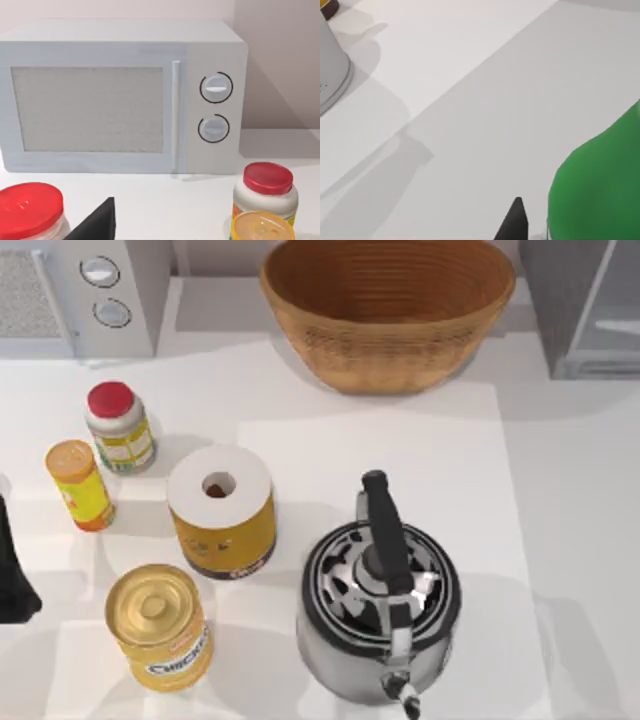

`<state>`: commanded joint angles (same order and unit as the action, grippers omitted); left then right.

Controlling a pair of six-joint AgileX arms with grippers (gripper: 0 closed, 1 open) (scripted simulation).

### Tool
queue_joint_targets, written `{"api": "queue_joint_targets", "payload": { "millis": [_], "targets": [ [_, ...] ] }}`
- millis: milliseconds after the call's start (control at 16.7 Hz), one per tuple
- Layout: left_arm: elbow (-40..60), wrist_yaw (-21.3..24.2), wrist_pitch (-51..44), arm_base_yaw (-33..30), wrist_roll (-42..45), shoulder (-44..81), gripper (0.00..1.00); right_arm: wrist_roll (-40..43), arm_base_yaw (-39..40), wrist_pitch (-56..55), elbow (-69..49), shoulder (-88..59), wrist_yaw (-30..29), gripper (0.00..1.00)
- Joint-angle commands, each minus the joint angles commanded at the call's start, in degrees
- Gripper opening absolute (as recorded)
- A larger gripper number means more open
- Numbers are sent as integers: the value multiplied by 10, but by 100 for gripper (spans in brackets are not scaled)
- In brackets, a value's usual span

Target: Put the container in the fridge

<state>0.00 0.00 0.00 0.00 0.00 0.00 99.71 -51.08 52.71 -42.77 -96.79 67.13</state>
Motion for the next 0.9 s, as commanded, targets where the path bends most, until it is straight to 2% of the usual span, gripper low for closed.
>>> {"api": "queue_joint_targets", "payload": {
  "millis": [180, 360, 600, 900],
  "targets": [
    [0, 0, 0, 0, 0, 0, 100, -103, 70, -43, 10, 108, -86, 1],
    [0, 0, 0, 0, 0, 0, 100, -236, 160, -110, 30, 265, -195, 1],
    [0, 0, 0, 0, 0, 0, 100, -471, 289, -217, 97, 508, -356, 1],
    [0, 0, 0, 0, 0, 0, 100, -759, 429, -360, 248, 770, -539, 1]
  ]
}}
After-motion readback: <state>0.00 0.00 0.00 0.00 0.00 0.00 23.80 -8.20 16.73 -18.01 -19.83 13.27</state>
